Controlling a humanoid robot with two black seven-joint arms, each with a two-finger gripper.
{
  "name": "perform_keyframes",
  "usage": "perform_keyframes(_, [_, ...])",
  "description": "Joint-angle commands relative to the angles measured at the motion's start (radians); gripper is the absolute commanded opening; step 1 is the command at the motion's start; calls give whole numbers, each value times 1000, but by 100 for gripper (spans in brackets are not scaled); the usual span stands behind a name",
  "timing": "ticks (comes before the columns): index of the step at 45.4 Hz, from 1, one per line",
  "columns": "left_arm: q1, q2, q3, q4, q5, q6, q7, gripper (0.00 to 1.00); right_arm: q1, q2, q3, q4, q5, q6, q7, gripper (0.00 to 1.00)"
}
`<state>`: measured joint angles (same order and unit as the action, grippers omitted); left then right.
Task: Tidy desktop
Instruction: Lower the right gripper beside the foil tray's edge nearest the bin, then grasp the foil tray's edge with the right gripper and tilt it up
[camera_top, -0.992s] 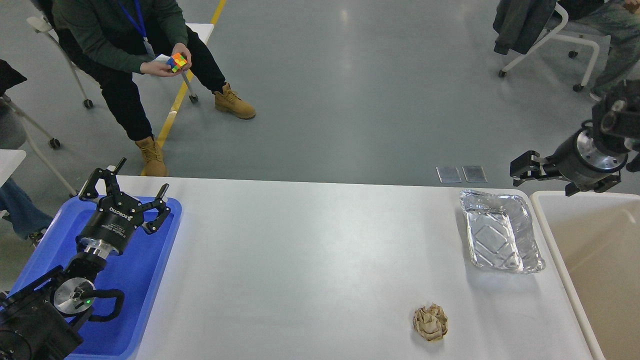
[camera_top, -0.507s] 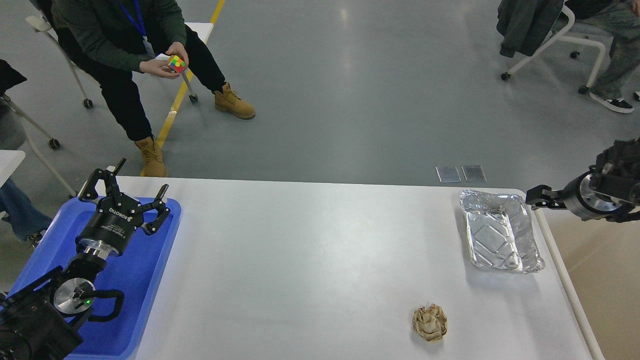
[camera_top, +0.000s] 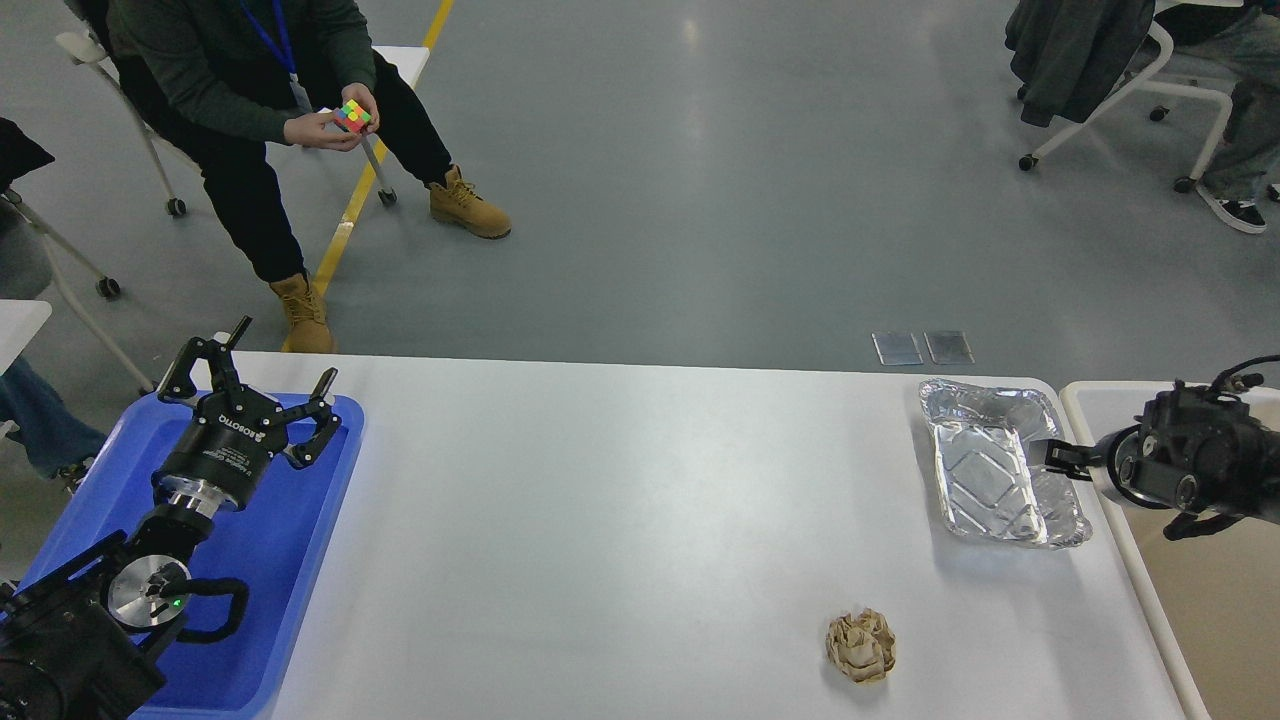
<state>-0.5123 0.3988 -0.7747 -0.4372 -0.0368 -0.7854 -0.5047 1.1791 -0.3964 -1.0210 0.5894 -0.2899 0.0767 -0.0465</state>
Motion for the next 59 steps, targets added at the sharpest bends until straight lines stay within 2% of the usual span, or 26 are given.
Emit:
perform_keyframes(1, [0, 0, 0, 0, 0, 0, 0, 99, -58, 34, 21, -19, 0, -55, 2, 100])
perform_keyframes(16, [0, 0, 0, 0, 0, 0, 0, 99, -128, 68, 21, -65, -14, -133, 5, 97])
perform_keyframes(27, [0, 0, 0, 0, 0, 0, 0, 99, -191, 82, 19, -149, -28, -144, 7, 84])
perform_keyframes(37, [0, 0, 0, 0, 0, 0, 0, 99, -202, 82, 18, -149, -81, -158, 20, 57])
perform_keyframes(50, [0, 0, 0, 0, 0, 0, 0, 99, -203, 82, 19, -145, -88, -170, 45, 54])
perform_keyframes(54, [0, 0, 0, 0, 0, 0, 0, 99, -203, 82, 19, -140, -88, -170, 65, 53])
perform_keyframes(59, [0, 0, 0, 0, 0, 0, 0, 99, -203, 82, 16, -134, -89, -166, 94, 39])
